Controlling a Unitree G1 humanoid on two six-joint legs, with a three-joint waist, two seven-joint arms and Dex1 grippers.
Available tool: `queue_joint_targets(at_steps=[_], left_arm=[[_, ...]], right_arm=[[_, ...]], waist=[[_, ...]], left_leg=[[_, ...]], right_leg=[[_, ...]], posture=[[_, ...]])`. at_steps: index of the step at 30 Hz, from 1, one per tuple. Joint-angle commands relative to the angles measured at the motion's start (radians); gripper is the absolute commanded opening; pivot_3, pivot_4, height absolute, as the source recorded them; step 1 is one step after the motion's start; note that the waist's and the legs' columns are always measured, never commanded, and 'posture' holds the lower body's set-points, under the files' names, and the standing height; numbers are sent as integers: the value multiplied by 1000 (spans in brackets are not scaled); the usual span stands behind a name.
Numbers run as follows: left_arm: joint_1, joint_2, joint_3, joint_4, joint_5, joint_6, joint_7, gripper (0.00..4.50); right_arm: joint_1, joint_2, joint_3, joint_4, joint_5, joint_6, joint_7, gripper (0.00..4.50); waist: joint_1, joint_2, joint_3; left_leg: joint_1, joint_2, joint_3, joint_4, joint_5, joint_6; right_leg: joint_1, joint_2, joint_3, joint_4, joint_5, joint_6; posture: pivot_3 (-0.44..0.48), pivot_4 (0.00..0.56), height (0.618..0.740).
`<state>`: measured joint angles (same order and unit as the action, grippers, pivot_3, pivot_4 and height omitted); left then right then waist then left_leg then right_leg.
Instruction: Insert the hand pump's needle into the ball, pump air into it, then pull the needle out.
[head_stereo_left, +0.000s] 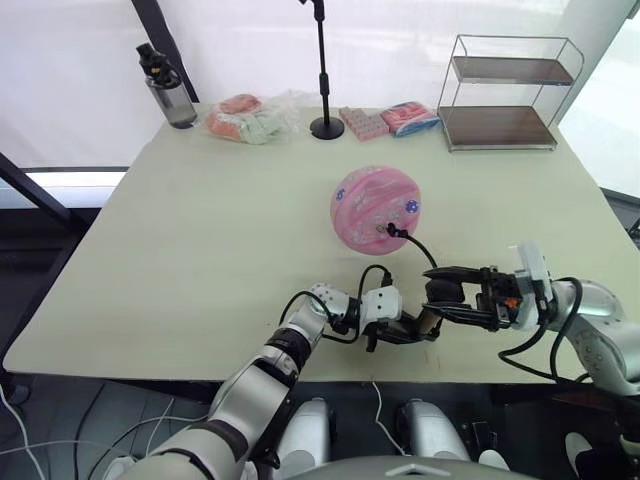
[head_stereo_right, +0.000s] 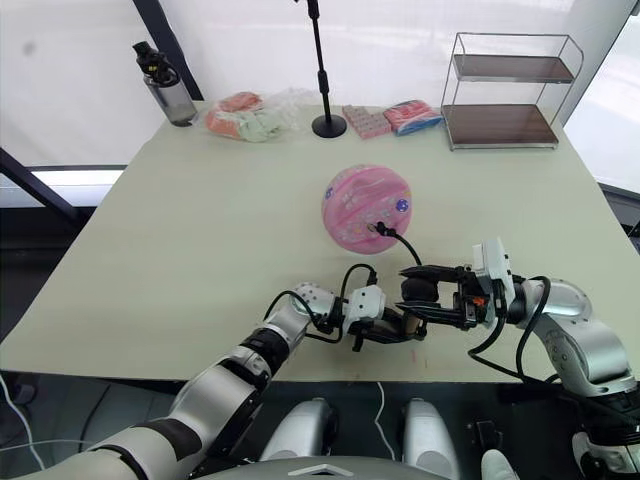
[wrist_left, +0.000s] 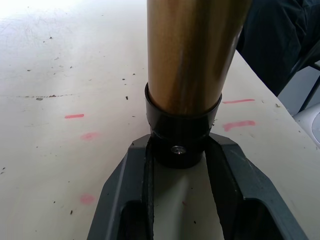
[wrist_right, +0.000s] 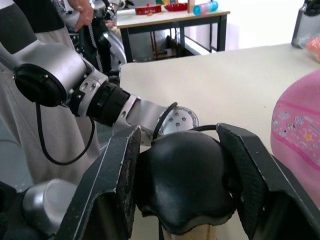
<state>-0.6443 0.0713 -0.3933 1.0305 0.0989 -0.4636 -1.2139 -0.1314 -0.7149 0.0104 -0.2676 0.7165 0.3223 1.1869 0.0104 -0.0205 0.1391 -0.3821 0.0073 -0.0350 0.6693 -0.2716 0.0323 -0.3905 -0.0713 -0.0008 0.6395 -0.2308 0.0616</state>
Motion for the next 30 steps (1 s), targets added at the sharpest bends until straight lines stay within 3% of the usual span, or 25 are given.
queue_joint_targets(at_steps=[1, 11, 22, 25, 30], left_arm=[[36, 8, -42, 42, 57, 27, -17, 1156], [41, 9, -45, 44, 60, 25, -16, 1156], [42, 9, -47, 44, 62, 25, -15, 1156], [40, 7, -48, 46, 64, 24, -13, 1156], [40, 0, -49, 47, 65, 24, -10, 1156]], right_arm=[[-63, -42, -97, -85, 119, 114, -43, 1917], [-252, -171, -292, -126, 387, 341, -96, 1917], [-438, -263, -356, -95, 507, 461, -113, 1917], [-447, -255, -353, -90, 528, 499, -135, 1917], [-329, -218, -286, -129, 425, 471, -99, 1917]], waist=[[1, 1, 0], [3, 3, 2], [3, 4, 3], [4, 5, 4], [5, 5, 4]], left_leg=[[-1, 0, 0, 0, 0, 0], [-4, 0, -1, 0, 0, 0], [-6, 0, 0, 0, 0, 0], [-10, 0, -1, 1, 0, 0], [-14, -1, 0, 2, 0, 0]], right_leg=[[-1, 0, 0, 0, 0, 0], [-4, -1, 0, 0, 0, 0], [-6, -2, 0, -1, 0, 0], [-9, -2, 0, 0, 0, 0], [-13, -2, 0, 0, 0, 0]], posture=[[0, 150, 740], [0, 150, 740], [0, 150, 740], [0, 150, 740], [0, 150, 740]])
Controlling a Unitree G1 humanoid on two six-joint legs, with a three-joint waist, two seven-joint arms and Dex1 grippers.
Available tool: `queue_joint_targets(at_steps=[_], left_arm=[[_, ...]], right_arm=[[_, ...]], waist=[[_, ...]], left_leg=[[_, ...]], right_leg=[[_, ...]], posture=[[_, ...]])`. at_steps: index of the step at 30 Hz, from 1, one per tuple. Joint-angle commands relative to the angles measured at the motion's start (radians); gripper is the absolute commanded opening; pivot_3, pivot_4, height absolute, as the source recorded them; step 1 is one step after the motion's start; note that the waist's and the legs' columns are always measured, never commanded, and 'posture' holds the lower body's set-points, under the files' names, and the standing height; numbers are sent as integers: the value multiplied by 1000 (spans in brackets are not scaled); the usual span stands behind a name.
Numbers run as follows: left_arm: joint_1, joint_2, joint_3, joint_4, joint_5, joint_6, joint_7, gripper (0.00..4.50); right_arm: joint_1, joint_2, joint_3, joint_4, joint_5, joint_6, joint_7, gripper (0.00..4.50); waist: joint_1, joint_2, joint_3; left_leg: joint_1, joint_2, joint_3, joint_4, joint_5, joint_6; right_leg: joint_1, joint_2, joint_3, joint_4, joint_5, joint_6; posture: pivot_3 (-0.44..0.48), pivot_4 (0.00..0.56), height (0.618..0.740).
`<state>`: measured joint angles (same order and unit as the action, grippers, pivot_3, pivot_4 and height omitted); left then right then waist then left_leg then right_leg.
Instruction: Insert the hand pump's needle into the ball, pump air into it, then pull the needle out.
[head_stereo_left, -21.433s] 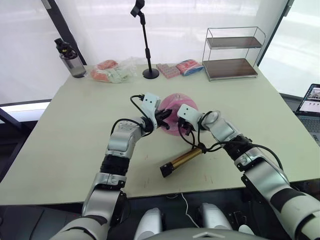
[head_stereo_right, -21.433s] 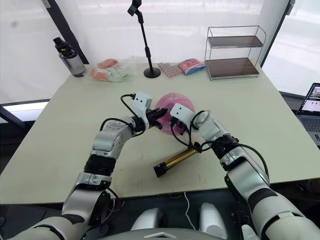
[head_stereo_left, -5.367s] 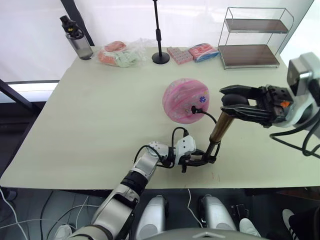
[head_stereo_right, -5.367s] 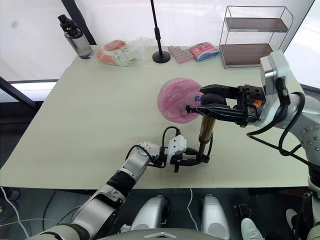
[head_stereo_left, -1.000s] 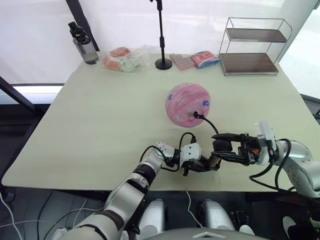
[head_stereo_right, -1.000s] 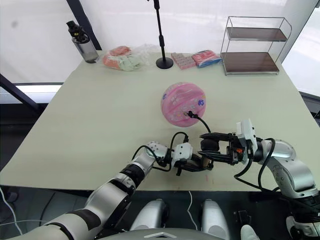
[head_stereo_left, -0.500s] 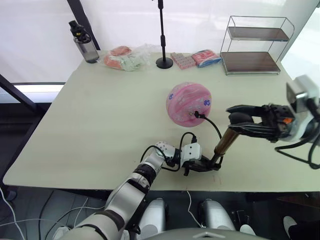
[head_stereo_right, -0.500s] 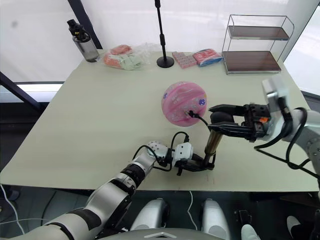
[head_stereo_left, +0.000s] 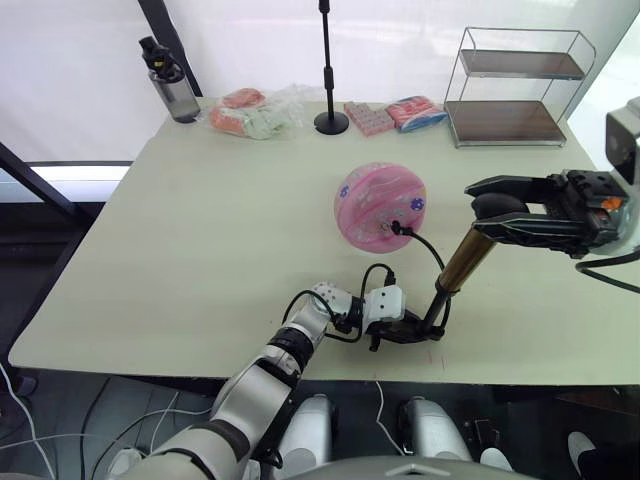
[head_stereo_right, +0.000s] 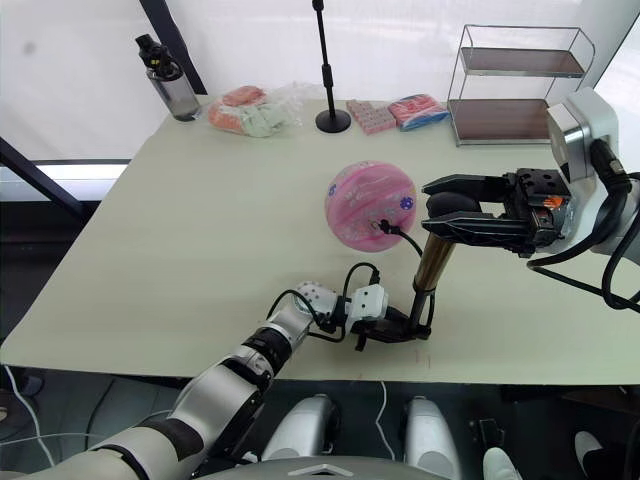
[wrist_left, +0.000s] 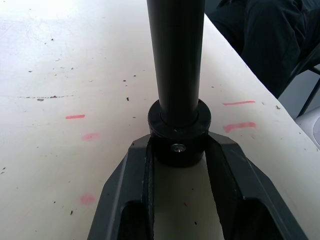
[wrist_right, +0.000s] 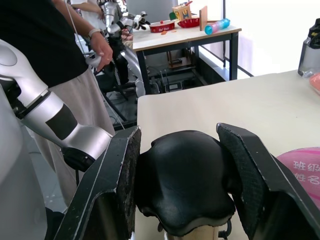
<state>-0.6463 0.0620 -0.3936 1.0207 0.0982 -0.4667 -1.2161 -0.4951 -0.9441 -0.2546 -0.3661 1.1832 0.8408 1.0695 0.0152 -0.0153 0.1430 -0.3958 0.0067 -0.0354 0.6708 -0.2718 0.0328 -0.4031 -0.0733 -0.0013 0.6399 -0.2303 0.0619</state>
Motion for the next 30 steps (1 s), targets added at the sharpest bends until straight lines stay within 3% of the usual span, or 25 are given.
queue_joint_targets(at_steps=[1, 11, 17, 24, 30], left_arm=[[42, 8, -48, 57, 66, 27, -7, 1156], [43, 8, -46, 57, 68, 27, -5, 1156], [41, 1, -44, 57, 68, 28, -5, 1156], [38, 0, -40, 60, 67, 31, -2, 1156], [41, 0, -39, 60, 67, 30, 0, 1156]], right_arm=[[58, 18, -8, -34, -67, -64, 29, 1917], [299, 126, 147, 5, -350, -313, 90, 1917], [378, 215, 254, 172, -557, -547, 123, 1917], [407, 258, 292, 232, -595, -627, 139, 1917], [375, 220, 167, 146, -382, -475, 126, 1917]], waist=[[0, 0, 0], [-3, -3, -4], [-3, -5, -6], [-3, -6, -6], [-1, -5, -5]], left_leg=[[0, 0, 0, 0, 0, 0], [11, 0, 1, -1, 0, 0], [13, 1, 1, -2, 0, 0], [16, 1, 0, -2, -1, 1], [15, 1, -1, -2, -1, 1]], right_leg=[[0, 0, 0, 0, 0, 0], [11, 1, -1, -1, 0, 0], [14, 2, -1, -3, 0, 0], [16, 2, -1, -4, -1, 0], [17, 1, -1, -5, 0, 0]], posture=[[0, 150, 740], [0, 150, 740], [0, 150, 740], [0, 150, 740], [0, 150, 740]])
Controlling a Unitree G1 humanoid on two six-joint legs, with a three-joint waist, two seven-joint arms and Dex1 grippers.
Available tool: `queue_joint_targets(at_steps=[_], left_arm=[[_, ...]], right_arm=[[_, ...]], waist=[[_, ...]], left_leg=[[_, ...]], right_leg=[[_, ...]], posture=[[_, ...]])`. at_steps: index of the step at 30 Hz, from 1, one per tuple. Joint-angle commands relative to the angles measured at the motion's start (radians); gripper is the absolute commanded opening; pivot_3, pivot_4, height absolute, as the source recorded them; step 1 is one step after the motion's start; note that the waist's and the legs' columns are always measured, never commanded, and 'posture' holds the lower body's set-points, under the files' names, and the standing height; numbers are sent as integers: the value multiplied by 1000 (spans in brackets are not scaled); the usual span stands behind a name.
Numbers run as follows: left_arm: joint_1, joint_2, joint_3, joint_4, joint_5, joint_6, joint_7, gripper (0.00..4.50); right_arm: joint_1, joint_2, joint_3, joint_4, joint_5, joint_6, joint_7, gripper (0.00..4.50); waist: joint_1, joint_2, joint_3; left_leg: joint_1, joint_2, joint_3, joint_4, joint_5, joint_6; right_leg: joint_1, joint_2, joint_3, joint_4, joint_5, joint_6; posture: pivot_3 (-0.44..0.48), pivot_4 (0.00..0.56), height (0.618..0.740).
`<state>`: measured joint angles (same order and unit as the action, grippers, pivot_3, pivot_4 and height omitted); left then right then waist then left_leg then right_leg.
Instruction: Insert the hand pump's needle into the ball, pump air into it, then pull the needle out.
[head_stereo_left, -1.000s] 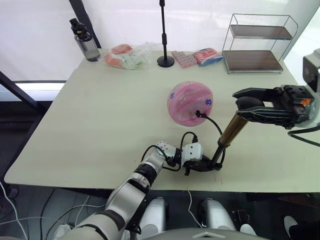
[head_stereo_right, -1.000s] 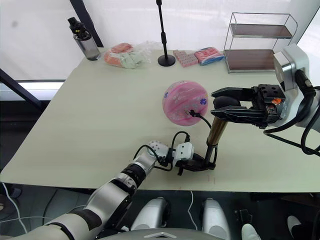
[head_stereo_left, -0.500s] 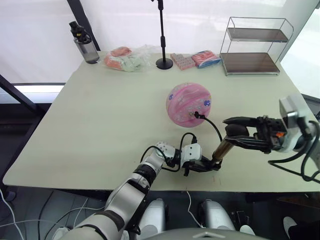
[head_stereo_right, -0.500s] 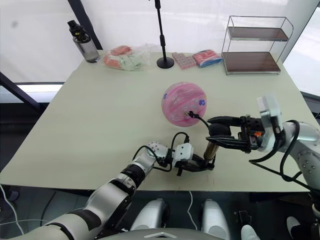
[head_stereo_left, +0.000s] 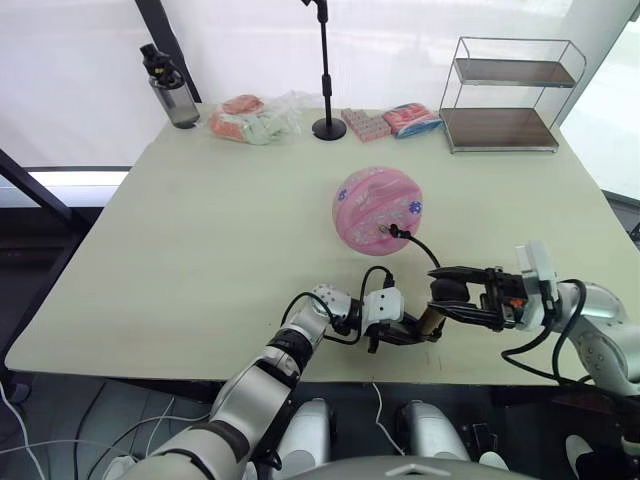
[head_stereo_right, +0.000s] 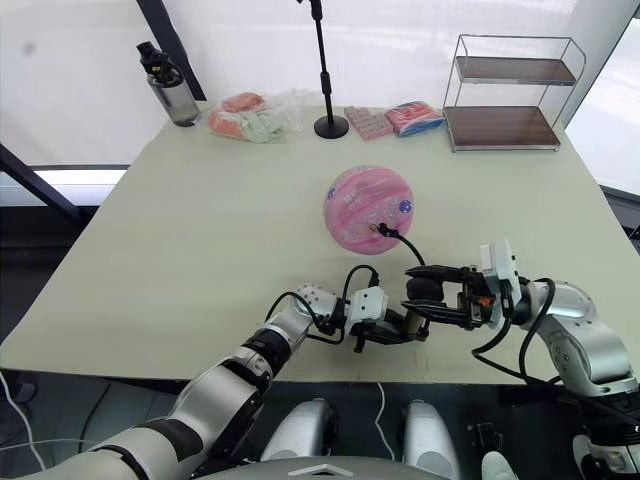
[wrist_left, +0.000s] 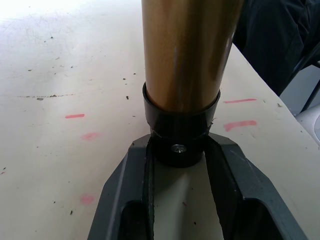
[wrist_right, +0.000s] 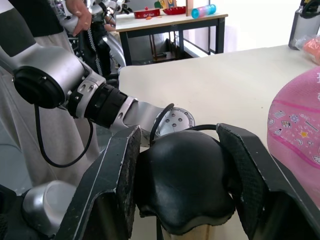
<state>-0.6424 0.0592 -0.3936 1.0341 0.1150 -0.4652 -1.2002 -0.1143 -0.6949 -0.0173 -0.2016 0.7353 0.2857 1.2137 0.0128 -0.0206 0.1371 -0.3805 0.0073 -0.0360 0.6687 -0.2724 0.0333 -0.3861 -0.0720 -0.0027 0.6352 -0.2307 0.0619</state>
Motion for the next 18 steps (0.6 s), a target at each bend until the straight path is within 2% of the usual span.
queue_joint_targets(at_steps=[1, 8, 18], left_arm=[[37, 3, -39, 47, 50, 29, -15, 1156], [41, -4, -40, 46, 50, 28, -12, 1156], [38, -10, -39, 45, 50, 28, -7, 1156]], right_arm=[[-9, -33, -82, -26, 83, 97, -22, 1917], [-125, -131, -251, -86, 268, 247, -37, 1917], [-266, -239, -375, -90, 403, 382, -66, 1917]], waist=[[2, 0, 1], [3, 6, 4], [3, 8, 6]], left_leg=[[-1, 0, 0, 0, 0, 0], [-4, -1, -2, 0, 0, 1], [-7, -1, -2, 0, 0, 1]], right_leg=[[0, 0, 0, 0, 0, 0], [-1, -2, -1, -4, 0, 1], [-1, -3, -2, -8, 1, 2]], posture=[[0, 150, 740], [0, 150, 740], [0, 150, 740]])
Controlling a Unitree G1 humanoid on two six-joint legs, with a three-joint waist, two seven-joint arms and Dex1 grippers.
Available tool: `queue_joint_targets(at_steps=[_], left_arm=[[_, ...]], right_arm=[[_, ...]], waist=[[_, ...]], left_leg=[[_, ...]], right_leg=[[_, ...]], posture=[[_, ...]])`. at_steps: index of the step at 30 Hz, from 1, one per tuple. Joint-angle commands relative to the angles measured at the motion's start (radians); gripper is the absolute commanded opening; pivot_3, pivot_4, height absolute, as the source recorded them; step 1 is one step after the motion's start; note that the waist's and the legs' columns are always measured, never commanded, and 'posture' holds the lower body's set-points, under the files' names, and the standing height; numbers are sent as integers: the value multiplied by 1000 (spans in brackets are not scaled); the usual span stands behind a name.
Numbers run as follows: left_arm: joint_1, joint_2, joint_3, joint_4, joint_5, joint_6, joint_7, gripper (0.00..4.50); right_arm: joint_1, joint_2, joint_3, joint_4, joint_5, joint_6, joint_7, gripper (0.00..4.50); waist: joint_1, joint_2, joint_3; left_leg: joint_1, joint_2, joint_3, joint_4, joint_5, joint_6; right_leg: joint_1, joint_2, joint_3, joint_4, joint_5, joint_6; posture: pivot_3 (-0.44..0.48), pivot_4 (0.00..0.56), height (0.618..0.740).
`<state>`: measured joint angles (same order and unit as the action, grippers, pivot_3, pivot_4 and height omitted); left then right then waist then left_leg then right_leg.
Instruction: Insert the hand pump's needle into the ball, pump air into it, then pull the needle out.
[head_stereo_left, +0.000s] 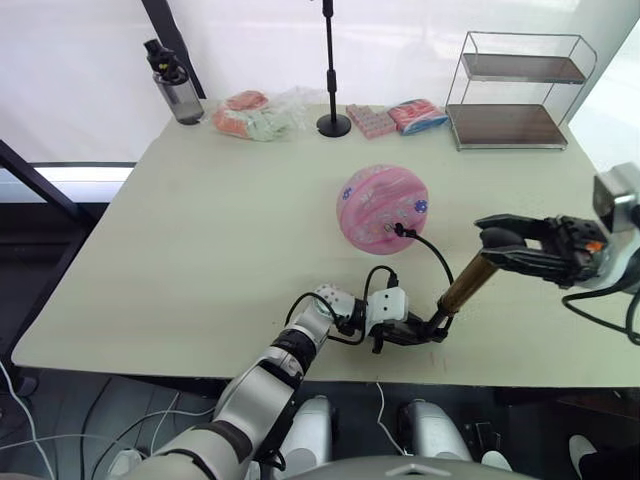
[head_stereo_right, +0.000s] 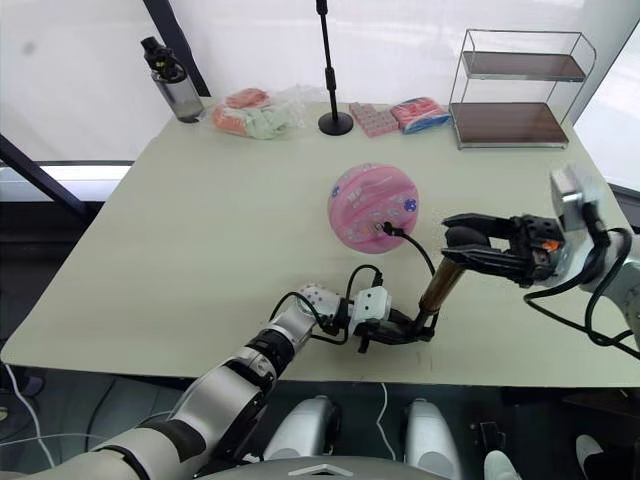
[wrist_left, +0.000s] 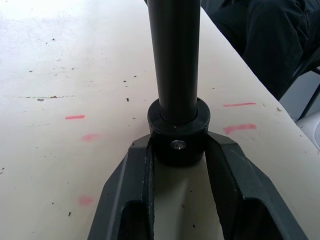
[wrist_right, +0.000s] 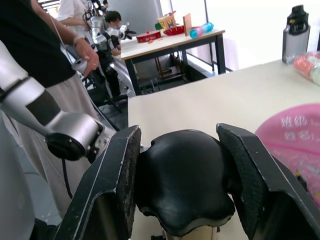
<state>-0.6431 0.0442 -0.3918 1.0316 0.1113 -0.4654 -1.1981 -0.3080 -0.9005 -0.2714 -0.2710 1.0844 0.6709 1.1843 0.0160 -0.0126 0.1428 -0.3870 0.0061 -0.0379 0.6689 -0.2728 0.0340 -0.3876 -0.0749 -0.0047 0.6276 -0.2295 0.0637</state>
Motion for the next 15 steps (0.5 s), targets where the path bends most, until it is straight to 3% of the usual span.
queue_joint_targets(at_steps=[1, 10, 15], left_arm=[[39, 5, -40, 47, 53, 28, -9, 1156], [37, 4, -43, 50, 56, 26, -11, 1156], [25, -3, -38, 62, 57, 28, 2, 1156]], right_arm=[[-91, -45, -129, -17, 66, 10, -41, 1917], [-208, -126, -186, 23, 162, 120, -57, 1917], [-207, -123, -162, 43, 114, 130, -36, 1917]], waist=[[0, 1, 1], [0, 4, 3], [0, 5, 4]], left_leg=[[0, 0, 0, 0, 0, 0], [-9, -1, 1, 1, 0, 0], [-10, -3, 1, 1, 0, 0]], right_leg=[[0, 0, 0, 0, 0, 0], [-9, -2, 1, 0, 2, 3], [-9, -3, 1, 0, 2, 4]], posture=[[0, 150, 740], [0, 150, 740], [0, 150, 740]])
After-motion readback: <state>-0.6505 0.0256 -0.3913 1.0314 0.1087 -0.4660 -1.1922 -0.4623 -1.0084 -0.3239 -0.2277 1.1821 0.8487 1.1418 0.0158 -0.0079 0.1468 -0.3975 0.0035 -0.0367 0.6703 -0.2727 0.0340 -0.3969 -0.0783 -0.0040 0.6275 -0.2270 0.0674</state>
